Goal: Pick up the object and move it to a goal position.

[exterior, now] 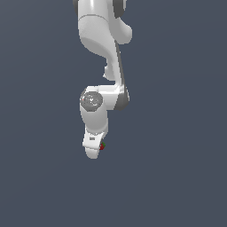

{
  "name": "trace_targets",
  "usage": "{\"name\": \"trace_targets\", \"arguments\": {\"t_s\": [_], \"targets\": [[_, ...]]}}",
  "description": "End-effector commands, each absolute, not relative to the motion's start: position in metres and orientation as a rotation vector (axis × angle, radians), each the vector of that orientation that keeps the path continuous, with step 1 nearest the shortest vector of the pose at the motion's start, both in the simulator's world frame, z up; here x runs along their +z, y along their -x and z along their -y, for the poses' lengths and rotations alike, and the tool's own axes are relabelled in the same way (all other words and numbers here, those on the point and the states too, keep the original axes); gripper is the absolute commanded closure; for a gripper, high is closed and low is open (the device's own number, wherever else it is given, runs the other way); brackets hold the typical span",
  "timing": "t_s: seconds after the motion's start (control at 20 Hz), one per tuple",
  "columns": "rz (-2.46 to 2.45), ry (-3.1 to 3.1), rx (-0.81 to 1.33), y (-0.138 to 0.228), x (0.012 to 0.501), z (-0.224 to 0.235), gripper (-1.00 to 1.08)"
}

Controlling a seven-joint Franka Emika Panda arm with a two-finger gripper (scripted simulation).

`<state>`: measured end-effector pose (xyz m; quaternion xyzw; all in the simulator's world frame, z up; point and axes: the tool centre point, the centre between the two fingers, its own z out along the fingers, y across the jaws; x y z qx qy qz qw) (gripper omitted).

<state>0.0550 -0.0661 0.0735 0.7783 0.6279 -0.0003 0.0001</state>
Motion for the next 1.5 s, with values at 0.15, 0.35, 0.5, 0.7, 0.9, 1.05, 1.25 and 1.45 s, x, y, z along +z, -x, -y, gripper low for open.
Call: {"name": "trace_targets", "arguments": {"t_s": [0.15,0.35,0.5,0.7,0.9,1.05,1.25,1.45], "targets": [[-1.98,-2.439,-0.001,-0.055,0.073,0.067,-0.92],[-1.981,-2.438,-0.001,-0.055,0.063,0.067,-0.92],[-1.984,-2.436,-0.001,-0.055,0.047,0.067,-0.92],[-1.986,-2.434,0.0,-0.054,0.028,0.067,-0.92],[-1.986,-2.434,0.0,-0.055,0.023,0.067,-0.92],[-1.986,-2.434,0.0,-0.055,0.023,0.067,1.08],[-1.986,-2.434,0.0,-0.055,0.023,0.067,1.08],[-1.986,-2.434,0.0,-0.055,0.023,0.067,1.08]]}}
